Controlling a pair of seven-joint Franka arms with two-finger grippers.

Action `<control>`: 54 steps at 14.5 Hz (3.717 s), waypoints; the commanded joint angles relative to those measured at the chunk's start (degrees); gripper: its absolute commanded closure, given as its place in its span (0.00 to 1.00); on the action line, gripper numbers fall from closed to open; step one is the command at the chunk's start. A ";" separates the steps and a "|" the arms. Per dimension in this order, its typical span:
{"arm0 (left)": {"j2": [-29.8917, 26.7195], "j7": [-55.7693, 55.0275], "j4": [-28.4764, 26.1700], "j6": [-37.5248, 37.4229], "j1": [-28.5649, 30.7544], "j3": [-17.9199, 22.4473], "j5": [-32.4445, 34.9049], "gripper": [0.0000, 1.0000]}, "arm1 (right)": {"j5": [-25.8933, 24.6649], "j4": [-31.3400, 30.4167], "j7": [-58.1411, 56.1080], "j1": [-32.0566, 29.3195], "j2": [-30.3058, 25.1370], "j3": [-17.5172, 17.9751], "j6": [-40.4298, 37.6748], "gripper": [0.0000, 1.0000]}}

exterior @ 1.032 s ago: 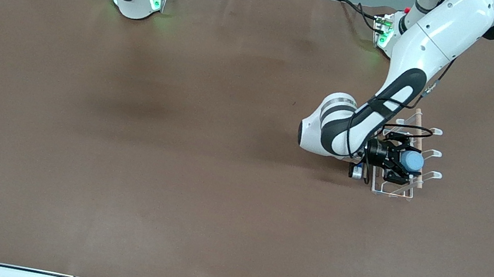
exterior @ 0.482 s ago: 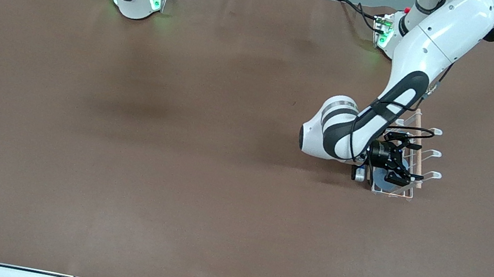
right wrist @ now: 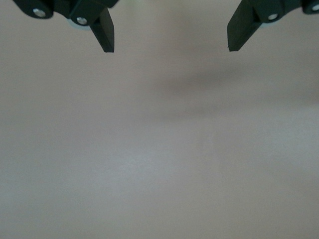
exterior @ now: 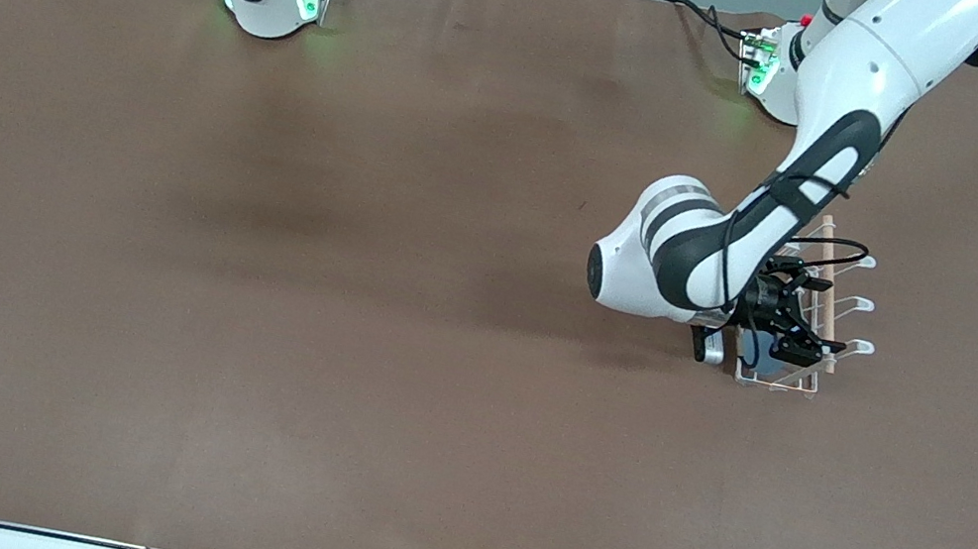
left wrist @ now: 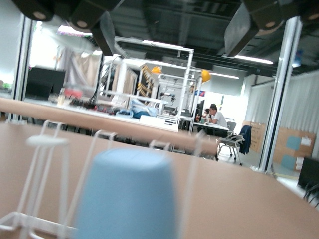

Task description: Hang cup on cup holder

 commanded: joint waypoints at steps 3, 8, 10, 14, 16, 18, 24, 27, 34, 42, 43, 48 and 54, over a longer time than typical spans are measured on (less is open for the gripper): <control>-6.54 -1.71 5.61 3.68 1.11 0.27 -8.39 0.00 | 0.45 -0.53 0.32 0.26 -0.89 0.06 0.00 0.00; -15.40 -6.43 9.74 11.14 3.92 5.53 -24.54 0.00 | 0.45 -0.53 0.32 0.44 -0.89 0.06 -0.09 0.00; -19.01 -13.45 9.83 14.66 4.01 8.96 -32.98 0.00 | 0.45 -0.53 0.32 0.44 -0.89 0.06 -0.09 0.00; -23.59 -22.98 9.48 23.02 7.69 11.44 -46.44 0.01 | 0.45 -0.53 0.32 0.44 -0.89 0.06 0.08 0.00; -25.26 -23.07 9.40 23.29 9.10 11.52 -51.10 0.02 | 0.45 -0.53 0.32 0.44 -0.89 0.06 0.00 0.00; -27.46 -23.07 8.87 23.29 10.68 11.52 -54.80 0.05 | 0.45 -0.53 0.32 0.44 -0.89 0.06 -0.09 0.00; -33.34 -24.38 8.61 25.13 10.87 16.87 -64.30 0.05 | 0.45 -0.53 0.32 0.44 -0.89 0.06 -0.18 0.00; -36.50 -24.74 7.11 25.05 8.94 19.34 -64.48 0.04 | 0.45 -0.53 0.23 0.35 -0.89 0.06 -0.18 0.00; -41.18 -24.83 6.75 24.25 5.24 25.76 -69.50 0.00 | 0.45 -0.53 0.23 0.35 -0.89 -0.03 -0.27 0.00; -40.74 -26.40 5.79 22.76 4.97 26.29 -67.30 0.00 | 0.45 -0.53 0.23 0.35 -0.89 -0.03 -0.27 0.00; -40.74 -26.76 5.27 23.46 4.89 26.46 -67.30 0.00 | 0.45 -0.53 0.23 0.35 -0.89 -0.03 -0.27 0.00; -41.35 -27.03 2.80 25.40 4.18 28.66 -67.38 0.00 | 0.45 -0.53 0.23 0.35 -0.89 -0.03 -0.27 0.00; -41.35 -27.20 3.07 25.48 4.27 28.58 -67.38 0.00 | 0.45 -0.53 0.23 0.35 -0.89 -0.03 -0.27 0.00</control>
